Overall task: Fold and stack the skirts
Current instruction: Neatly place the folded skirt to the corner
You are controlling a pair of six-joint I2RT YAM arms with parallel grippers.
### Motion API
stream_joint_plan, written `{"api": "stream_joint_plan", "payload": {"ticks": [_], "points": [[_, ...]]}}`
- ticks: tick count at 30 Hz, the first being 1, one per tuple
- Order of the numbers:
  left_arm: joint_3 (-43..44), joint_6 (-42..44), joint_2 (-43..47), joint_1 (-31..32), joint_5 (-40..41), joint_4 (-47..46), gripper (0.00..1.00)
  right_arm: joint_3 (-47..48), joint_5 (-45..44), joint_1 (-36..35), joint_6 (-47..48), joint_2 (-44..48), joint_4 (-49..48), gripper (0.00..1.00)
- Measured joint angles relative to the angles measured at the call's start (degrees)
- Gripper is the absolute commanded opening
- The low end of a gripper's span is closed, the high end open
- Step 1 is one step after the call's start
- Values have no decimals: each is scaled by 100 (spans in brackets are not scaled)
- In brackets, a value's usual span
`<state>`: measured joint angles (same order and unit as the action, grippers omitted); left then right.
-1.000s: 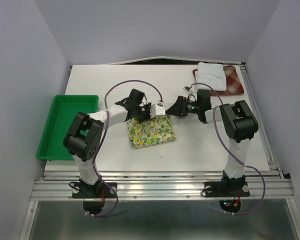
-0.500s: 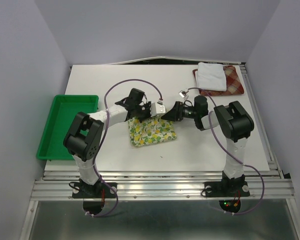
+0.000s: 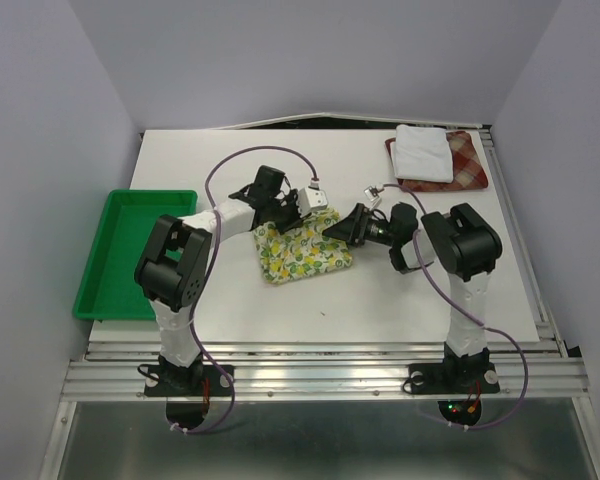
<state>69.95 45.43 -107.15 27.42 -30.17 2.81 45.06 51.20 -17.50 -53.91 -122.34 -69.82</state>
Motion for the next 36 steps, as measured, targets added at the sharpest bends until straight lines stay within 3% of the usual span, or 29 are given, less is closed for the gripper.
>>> {"api": "stream_joint_plan", "payload": {"ticks": [5,18,26,27,29,33,36], "points": [[28,-144,-15,-52,-15,-2,0,20,-284,-66,-122,-37,66,76],[61,-343,-33,-144,-245,-39,0,146,-1486,-186,271,509,1615,89],[59,-221,4,-166,-291,46,0,-2,-1528,-181,658,1067,2402,93],[59,-221,4,-166,-258,74,19,-4,-1598,-181,791,1198,2695,93],[81,-229,-7,-166,-166,177,37,-2,-1703,-181,1005,1488,3215,94],[221,-385,-131,-221,22,260,51,136,-1961,-168,1515,1843,4157,96],[243,-509,-144,-326,173,267,56,275,-2157,-140,1812,1886,4743,96]]}}
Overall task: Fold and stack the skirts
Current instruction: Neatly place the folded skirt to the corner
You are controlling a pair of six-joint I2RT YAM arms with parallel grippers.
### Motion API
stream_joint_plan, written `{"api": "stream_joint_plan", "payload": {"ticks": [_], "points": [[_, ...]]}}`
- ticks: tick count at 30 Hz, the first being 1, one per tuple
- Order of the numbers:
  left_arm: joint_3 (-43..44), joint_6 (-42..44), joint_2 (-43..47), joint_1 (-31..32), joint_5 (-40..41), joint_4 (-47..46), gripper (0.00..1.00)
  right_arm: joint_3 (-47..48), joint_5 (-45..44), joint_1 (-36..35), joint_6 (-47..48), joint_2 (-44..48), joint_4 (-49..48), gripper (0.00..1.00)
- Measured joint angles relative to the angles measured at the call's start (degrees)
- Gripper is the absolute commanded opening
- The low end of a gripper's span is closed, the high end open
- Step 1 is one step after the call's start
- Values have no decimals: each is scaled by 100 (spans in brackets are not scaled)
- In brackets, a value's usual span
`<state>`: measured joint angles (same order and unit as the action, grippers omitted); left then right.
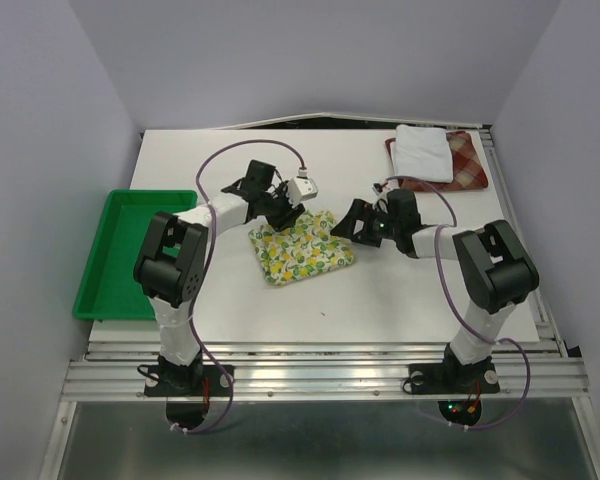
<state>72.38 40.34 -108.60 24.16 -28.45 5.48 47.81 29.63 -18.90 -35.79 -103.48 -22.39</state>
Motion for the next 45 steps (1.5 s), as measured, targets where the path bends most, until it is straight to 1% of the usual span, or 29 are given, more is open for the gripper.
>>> {"api": "stream_joint_plan", "payload": {"ticks": [7,9,11,12,14,16,18,20,23,29,33,35,38,39,40,42,43,45], "points": [[264,-201,94,-234,544,131,60,166,-269,238,380,387,1073,96],[240,-179,374,-227,739,262,60,186,-306,282,385,490,1314,97],[133,-105,789,-83,1047,356,58,190,-348,319,323,643,1556,99],[59,-68,1029,42,1150,396,58,190,-361,319,254,710,1644,99],[-131,9,1681,581,1427,560,57,186,-363,321,74,883,1779,100],[-302,11,2055,1165,1631,584,57,173,-361,326,-195,994,1799,100],[-455,4,2190,1700,1698,608,57,155,-332,330,-437,1012,1821,100],[-658,-81,2164,2085,1781,601,57,127,-286,348,-684,988,1897,100],[-946,-225,1937,2430,2002,686,57,83,-177,350,-966,898,1954,100],[-1005,-404,1329,3029,2400,535,53,33,-48,358,-1172,717,2035,100],[-960,-509,844,3215,2511,400,52,26,-39,389,-1228,667,2074,100],[-960,-579,608,3195,2640,315,49,20,-20,393,-1248,667,2072,100],[-953,-656,444,3178,2800,214,39,-7,17,396,-1255,664,2076,100],[-933,-680,435,3169,2855,188,34,-9,26,396,-1257,664,2076,100],[-909,-713,435,3165,2905,155,25,-9,52,396,-1255,664,2076,100],[-855,-739,424,3161,2957,120,16,-9,81,393,-1255,658,2076,100],[-831,-745,417,3161,2979,98,8,-9,94,393,-1252,649,2076,100],[-796,-778,407,3161,2992,70,0,-9,138,393,-1252,634,2072,100]]}}
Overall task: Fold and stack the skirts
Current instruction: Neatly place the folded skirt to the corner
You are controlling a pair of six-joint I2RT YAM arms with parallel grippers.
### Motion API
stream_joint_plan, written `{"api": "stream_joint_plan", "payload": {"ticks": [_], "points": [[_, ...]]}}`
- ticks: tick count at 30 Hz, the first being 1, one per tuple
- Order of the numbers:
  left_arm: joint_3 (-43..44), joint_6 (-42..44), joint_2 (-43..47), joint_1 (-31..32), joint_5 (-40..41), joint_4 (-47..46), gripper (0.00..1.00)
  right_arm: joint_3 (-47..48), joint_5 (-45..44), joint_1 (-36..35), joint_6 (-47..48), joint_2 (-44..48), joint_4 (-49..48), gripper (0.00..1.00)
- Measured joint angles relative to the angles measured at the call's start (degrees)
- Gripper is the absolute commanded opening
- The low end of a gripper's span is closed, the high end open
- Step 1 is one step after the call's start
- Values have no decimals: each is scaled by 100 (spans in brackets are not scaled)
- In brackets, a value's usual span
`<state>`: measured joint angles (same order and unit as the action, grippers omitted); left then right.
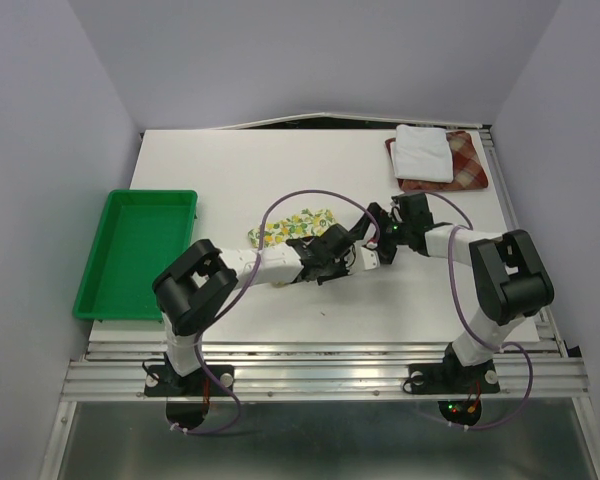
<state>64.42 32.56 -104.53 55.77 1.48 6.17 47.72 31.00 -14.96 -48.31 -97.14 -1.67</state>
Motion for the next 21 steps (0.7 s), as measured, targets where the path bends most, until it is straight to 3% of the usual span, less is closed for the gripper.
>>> {"api": "stream_joint_plan", "payload": {"ticks": [7,8,10,11,21], "points": [[0,-68,13,-79,-264,4,0,-140,330,0,-24,-44,-249,100],[0,-83,24,-103,-323,7,7,-153,402,2,-39,-76,-315,100],[0,-116,55,-164,-391,4,37,-155,487,2,-55,-118,-385,100],[0,-120,74,-190,-404,4,41,-155,527,2,-63,-138,-413,100],[0,-149,125,-251,-396,-42,43,-155,649,2,-107,-192,-518,100]]}}
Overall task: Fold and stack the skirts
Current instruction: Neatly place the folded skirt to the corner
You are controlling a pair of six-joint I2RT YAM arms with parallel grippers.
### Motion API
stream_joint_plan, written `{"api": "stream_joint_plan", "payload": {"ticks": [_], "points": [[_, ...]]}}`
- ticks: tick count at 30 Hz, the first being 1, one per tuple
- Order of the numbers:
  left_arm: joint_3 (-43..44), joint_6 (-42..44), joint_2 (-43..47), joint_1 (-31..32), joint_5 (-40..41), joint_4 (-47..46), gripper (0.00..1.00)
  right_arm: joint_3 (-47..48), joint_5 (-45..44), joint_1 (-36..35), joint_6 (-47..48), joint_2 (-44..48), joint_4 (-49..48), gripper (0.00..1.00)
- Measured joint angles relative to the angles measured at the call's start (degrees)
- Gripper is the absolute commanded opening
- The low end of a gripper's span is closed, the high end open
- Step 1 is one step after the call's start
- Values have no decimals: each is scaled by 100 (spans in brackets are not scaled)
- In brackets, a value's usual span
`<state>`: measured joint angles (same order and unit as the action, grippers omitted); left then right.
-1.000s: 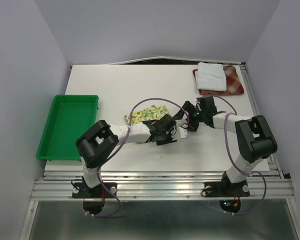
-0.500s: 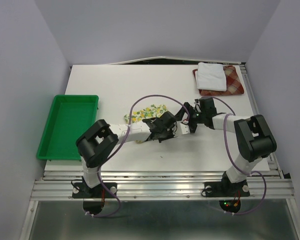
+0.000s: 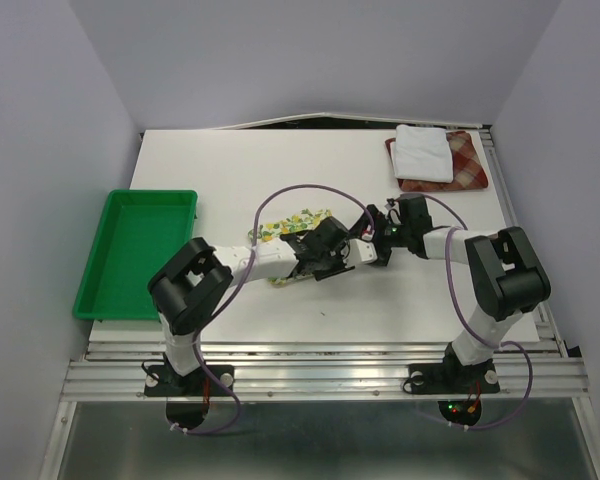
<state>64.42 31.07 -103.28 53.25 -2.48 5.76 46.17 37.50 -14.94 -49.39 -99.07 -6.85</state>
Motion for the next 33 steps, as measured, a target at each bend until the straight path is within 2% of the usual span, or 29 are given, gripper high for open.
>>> {"api": "stream_joint_plan", "payload": {"ticks": [3,4,6,7,9,14,22,26,33], "points": [[0,9,-116,0,-28,-4,35,-4,0,0,2,0,0,100],[0,17,-164,0,-42,-9,23,-4,0,0,2,0,-2,100],[0,55,-282,0,-81,-39,13,-4,0,0,2,0,-2,100],[0,57,-286,-4,-85,-59,5,-4,2,0,2,0,-2,100],[0,83,-286,-35,-153,-83,0,-4,2,0,4,0,-2,100],[0,101,-289,-236,-498,-96,0,-35,11,0,0,0,-52,100],[0,192,-153,-903,-1419,-59,0,-400,195,0,-409,0,-844,100],[0,254,-57,-962,-1624,-35,0,-402,166,-52,-699,-153,-1292,100],[0,293,-22,-1021,-1919,-35,0,-323,-122,-629,-1233,-671,-2393,100]]}}
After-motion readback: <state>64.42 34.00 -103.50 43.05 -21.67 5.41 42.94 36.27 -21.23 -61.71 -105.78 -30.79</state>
